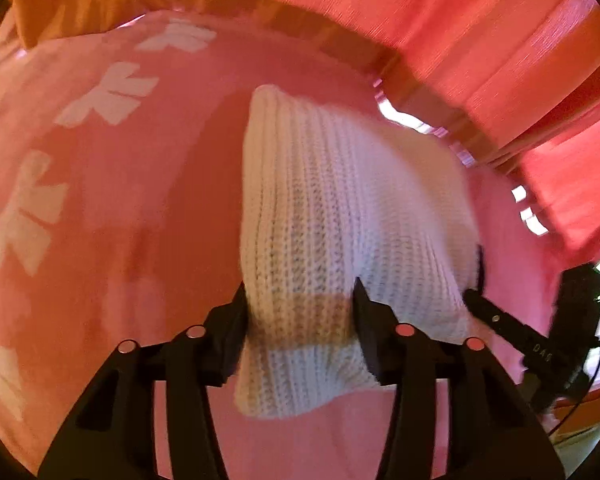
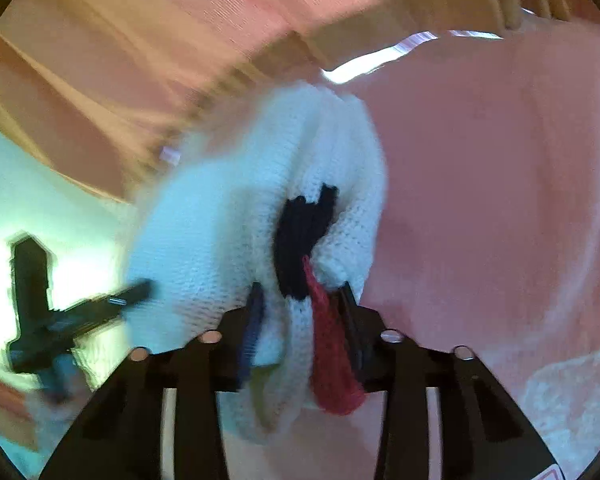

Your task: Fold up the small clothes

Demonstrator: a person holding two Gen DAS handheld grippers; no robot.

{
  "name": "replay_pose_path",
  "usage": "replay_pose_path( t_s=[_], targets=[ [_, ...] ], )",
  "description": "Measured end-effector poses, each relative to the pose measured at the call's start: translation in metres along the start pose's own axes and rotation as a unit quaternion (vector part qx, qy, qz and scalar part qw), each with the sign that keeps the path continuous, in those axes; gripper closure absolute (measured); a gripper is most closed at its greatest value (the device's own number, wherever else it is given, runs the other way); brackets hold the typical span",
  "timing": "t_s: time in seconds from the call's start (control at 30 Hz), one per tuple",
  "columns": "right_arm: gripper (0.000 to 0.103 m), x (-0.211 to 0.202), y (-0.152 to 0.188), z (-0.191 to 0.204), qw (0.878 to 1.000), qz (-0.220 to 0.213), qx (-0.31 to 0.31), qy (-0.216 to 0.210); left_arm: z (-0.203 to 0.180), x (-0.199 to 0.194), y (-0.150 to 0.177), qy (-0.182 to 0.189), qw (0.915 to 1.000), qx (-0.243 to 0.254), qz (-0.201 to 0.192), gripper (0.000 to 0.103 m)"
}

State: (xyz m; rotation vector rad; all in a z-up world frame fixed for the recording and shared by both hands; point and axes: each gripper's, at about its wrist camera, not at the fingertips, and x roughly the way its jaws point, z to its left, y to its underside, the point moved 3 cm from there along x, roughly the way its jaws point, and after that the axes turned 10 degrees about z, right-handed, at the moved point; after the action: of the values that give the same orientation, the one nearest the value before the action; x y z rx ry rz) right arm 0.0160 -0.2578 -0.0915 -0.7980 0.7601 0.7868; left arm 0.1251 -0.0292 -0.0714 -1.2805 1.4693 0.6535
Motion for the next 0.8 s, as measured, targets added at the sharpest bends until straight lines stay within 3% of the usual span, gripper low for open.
replay_pose_path(
  t_s=[0.03,0.1,0.17,0.2,0.27,0.33,0.43,0.47,0.53,0.63,0.8],
  targets=[
    [0.048,-0.001,0.001,-0.003,1.0,-0.005,0.007,0.005,-0.003,0.004,0.002,-0.015,0.9999,0.004,0.003,0.05],
    [0.049,-0.013,0.003,0.0,1.0,-0.019,0.007,0.021,-0.017,-0.003,0.007,-0.054,0.9977,0.032,-0.027,0.048],
    [0.063,-0.052,0.014,0.021,0.991,-0.097,-0.031,0.087,-0.03,-0.014,0.012,-0.089,0.9924,0.067,-0.052,0.045],
    [0.068,-0.064,0.017,0.033,0.987,-0.12,-0.055,0.094,-0.038,-0.022,0.016,-0.113,0.9872,0.083,-0.077,0.042],
    [0.077,-0.082,0.028,0.067,0.98,-0.15,-0.119,0.062,-0.045,-0.029,0.02,-0.137,0.9805,0.097,-0.102,0.03],
    [0.085,-0.072,0.037,0.098,0.975,-0.126,-0.181,0.038,-0.051,-0.031,0.023,-0.152,0.976,0.108,-0.112,0.029],
    [0.094,-0.028,0.035,0.104,0.972,-0.066,-0.21,0.079,-0.05,-0.025,0.022,-0.169,0.9748,0.104,-0.103,0.029],
    [0.103,-0.02,0.031,0.093,0.973,-0.055,-0.201,0.1,-0.047,-0.024,0.021,-0.172,0.9751,0.099,-0.099,0.029],
    [0.103,-0.011,0.012,0.061,0.975,-0.043,-0.163,0.146,-0.042,-0.021,0.018,-0.177,0.9756,0.09,-0.093,0.029],
    [0.103,-0.018,-0.006,0.039,0.989,-0.031,-0.108,0.095,-0.035,-0.022,0.019,-0.174,0.9766,0.087,-0.091,0.025],
    [0.103,-0.022,0.007,0.048,0.987,-0.035,-0.123,0.102,-0.032,-0.018,0.021,-0.18,0.9759,0.087,-0.087,0.023]
  ],
)
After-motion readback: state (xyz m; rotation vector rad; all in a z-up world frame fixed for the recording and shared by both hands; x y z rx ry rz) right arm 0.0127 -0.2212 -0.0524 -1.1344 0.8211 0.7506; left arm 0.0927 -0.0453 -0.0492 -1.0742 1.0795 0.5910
